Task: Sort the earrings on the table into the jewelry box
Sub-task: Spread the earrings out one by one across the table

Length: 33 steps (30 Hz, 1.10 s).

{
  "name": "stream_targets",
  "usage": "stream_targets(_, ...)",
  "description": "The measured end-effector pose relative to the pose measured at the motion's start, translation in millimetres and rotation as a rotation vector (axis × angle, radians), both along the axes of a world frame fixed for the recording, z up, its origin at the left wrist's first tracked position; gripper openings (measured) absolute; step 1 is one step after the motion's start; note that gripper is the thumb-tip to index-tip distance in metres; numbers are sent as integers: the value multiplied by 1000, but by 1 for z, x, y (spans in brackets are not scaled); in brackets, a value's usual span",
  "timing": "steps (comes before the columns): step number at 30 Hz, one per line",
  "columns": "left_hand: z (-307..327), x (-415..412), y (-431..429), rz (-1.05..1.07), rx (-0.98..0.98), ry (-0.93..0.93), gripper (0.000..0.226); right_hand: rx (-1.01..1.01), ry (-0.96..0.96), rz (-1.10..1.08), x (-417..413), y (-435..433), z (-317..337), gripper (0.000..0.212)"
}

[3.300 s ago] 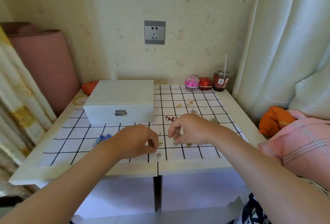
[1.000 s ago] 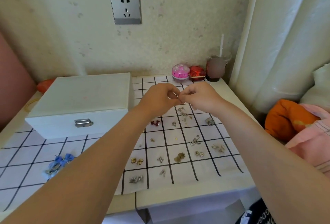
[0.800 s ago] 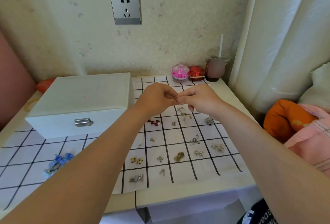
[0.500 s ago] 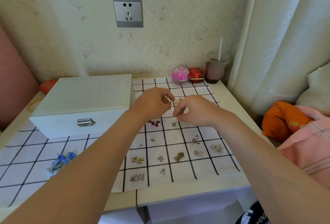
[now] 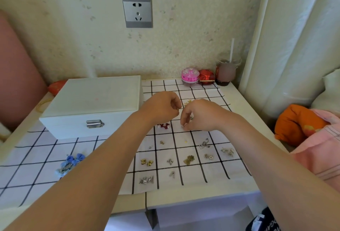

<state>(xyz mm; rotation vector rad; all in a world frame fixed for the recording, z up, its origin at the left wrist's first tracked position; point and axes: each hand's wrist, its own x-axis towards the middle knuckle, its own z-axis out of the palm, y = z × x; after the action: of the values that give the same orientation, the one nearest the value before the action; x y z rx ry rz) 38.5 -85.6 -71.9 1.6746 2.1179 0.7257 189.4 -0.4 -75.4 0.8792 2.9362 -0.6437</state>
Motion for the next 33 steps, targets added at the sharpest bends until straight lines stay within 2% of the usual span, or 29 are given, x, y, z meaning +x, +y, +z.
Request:
stream_targets(7, 2, 1, -20, -51, -20, 14, 11, -101, 115, -44, 3, -6, 9, 13)
stream_targets(19, 4, 13, -85, -228, -137, 116, 4, -209, 123, -23, 14, -22, 16, 19)
stream_targets(26, 9, 11, -107, -239, -159, 92, 6, -238, -65, 103, 12, -60, 17, 8)
stream_targets(33, 11, 20, -126, -360, -197, 61, 7, -127, -214, 141, 6, -79, 14, 17)
